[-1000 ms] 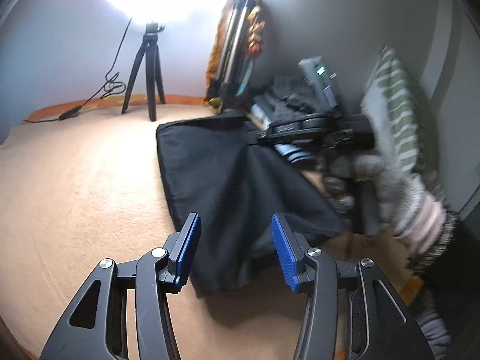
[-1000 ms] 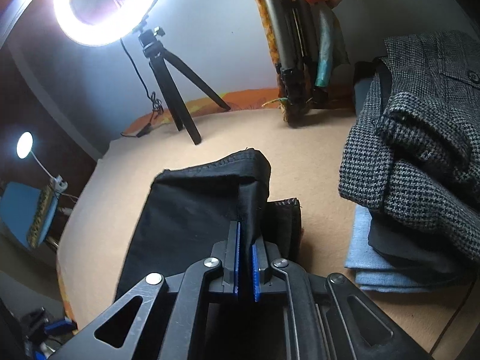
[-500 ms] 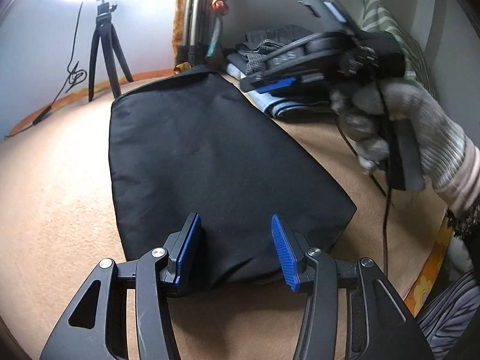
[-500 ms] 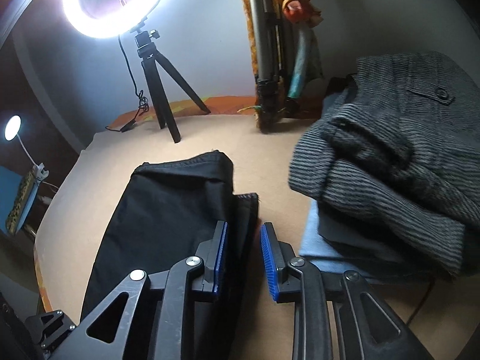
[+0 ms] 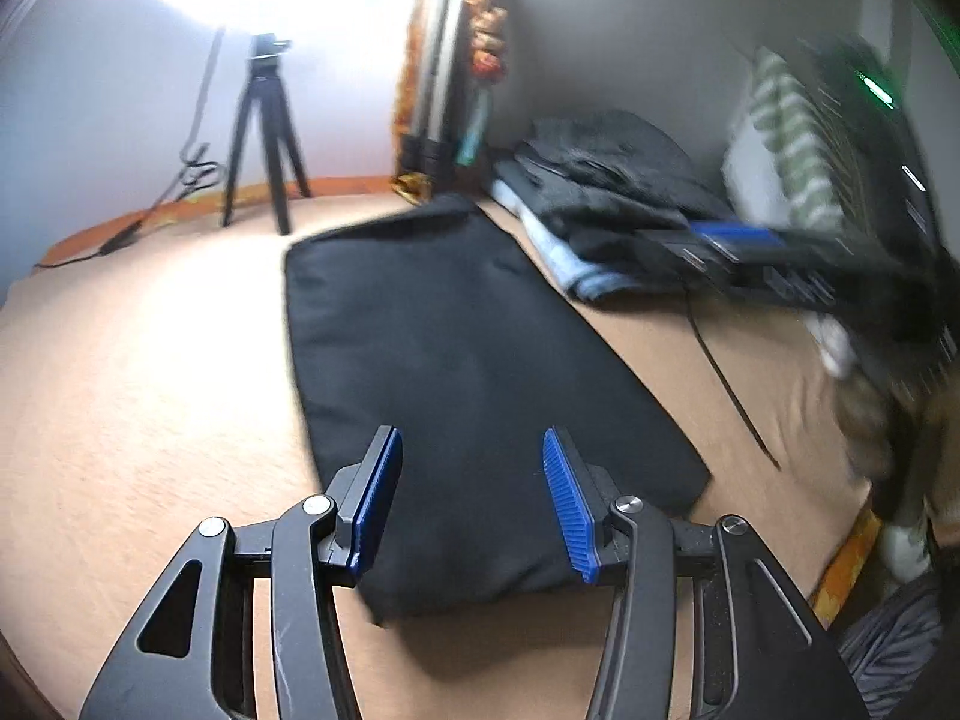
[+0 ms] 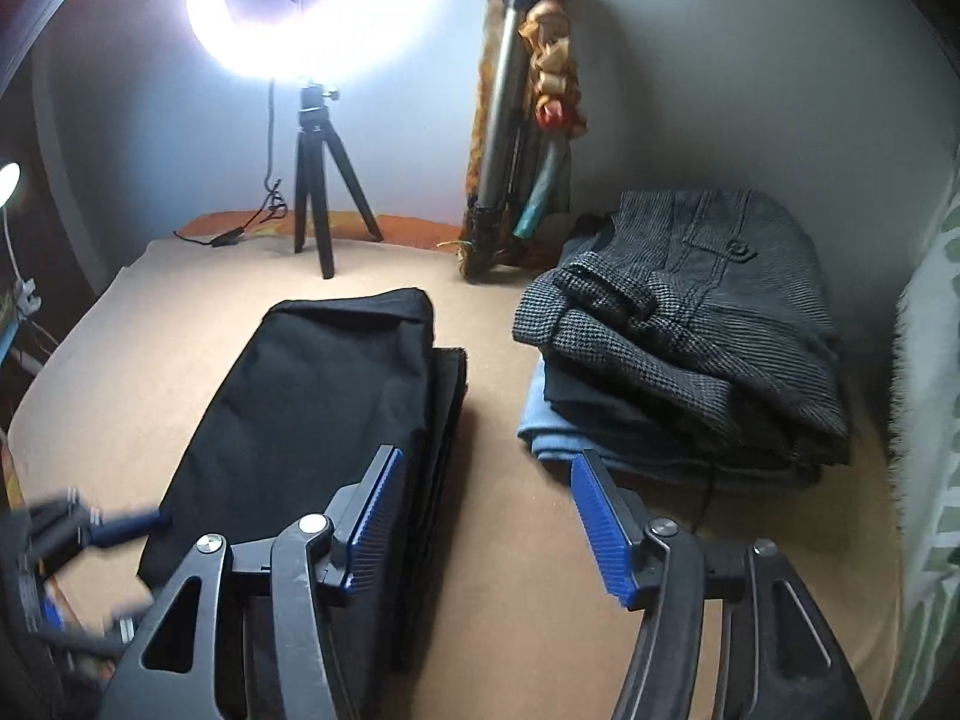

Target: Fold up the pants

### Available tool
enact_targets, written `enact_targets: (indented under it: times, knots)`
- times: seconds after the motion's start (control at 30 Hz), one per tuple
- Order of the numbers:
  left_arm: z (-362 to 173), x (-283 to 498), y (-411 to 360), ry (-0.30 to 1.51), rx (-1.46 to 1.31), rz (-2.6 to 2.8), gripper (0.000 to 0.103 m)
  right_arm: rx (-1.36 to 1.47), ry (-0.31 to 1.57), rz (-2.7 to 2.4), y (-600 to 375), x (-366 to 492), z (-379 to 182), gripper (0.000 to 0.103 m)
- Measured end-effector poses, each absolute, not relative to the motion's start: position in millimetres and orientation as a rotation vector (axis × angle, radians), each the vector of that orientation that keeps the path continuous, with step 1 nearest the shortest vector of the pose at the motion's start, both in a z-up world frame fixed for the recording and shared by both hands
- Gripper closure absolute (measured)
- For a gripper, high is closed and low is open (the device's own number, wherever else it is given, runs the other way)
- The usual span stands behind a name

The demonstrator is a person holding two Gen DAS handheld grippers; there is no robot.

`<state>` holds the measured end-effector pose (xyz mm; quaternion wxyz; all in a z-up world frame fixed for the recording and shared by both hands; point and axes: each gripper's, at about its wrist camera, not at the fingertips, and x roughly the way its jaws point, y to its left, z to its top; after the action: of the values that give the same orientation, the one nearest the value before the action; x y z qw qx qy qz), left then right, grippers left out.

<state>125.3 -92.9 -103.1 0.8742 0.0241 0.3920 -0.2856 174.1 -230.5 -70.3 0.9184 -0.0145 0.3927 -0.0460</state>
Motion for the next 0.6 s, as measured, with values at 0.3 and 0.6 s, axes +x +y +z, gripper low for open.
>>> enact_targets:
  times: [0.3,0.6]
  knots:
    - [-124,173,-55,0.890,-0.117,-0.501,0.044,-0.094,0.784,-0.080,-206,163,-66,0.025]
    - [-146,206,-49,0.972,-0.225,-0.489,0.043,-0.128,0.819,-0.039,-205,183,-90,0.024]
